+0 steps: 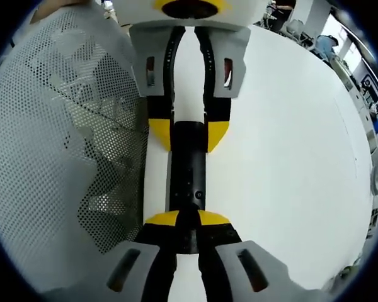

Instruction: Press the specified remote control buttons in sequence, fully releasing each button before pressing the next.

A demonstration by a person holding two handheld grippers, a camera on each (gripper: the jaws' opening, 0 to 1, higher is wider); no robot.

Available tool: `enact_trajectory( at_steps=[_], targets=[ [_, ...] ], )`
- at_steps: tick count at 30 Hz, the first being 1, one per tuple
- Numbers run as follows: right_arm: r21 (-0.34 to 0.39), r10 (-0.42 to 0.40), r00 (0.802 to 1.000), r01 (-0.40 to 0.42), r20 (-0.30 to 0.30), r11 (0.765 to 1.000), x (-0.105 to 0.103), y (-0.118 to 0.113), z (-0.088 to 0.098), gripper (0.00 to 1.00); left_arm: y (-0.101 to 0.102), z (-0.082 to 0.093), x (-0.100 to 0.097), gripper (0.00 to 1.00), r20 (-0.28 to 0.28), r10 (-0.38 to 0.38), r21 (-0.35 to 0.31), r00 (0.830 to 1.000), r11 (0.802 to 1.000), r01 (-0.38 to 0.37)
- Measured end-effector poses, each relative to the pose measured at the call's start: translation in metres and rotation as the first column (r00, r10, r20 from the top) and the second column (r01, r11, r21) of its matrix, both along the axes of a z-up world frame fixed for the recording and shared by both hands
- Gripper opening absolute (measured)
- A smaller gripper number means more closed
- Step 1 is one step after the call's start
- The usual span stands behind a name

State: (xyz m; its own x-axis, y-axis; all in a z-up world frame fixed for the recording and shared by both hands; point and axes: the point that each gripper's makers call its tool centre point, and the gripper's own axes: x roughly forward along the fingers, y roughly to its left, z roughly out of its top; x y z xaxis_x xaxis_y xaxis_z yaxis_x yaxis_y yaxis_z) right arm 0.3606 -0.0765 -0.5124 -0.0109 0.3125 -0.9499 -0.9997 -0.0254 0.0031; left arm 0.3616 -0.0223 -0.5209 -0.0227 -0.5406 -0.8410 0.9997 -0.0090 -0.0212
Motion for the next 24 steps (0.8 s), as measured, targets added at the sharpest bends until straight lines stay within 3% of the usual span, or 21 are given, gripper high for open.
enact_trajectory(
  at_steps=[5, 9, 14, 24],
  targets=[
    [-0.039, 0.004, 1.000, -0.003, 0.018, 0.999, -0.0006, 0.0004, -0.0014, 0.08, -0.0004, -0.0003, 0.0001, 0.24, 0.001, -0.004, 0.004, 1.000, 1.000, 0.004],
    [0.001, -0.051, 0.999, 0.051, 0.010, 0.999, 0.0011, -0.0010, -0.0008, 0.08, -0.0004, -0.0002, -0.0001, 0.24, 0.003, -0.006, 0.005, 1.000, 1.000, 0.006],
    [0.036, -0.045, 0.999, 0.045, 0.020, 0.998, 0.0001, -0.0010, -0.0002, 0.08, -0.0003, -0.0001, -0.0002, 0.24, 0.003, -0.006, 0.004, 1.000, 1.000, 0.006],
    [0.029, -0.032, 0.999, 0.032, 0.004, 0.999, 0.0004, 0.0019, -0.0001, 0.07, -0.0001, 0.0000, 0.0000, 0.24, 0.001, -0.004, 0.002, 1.000, 1.000, 0.004]
  ],
)
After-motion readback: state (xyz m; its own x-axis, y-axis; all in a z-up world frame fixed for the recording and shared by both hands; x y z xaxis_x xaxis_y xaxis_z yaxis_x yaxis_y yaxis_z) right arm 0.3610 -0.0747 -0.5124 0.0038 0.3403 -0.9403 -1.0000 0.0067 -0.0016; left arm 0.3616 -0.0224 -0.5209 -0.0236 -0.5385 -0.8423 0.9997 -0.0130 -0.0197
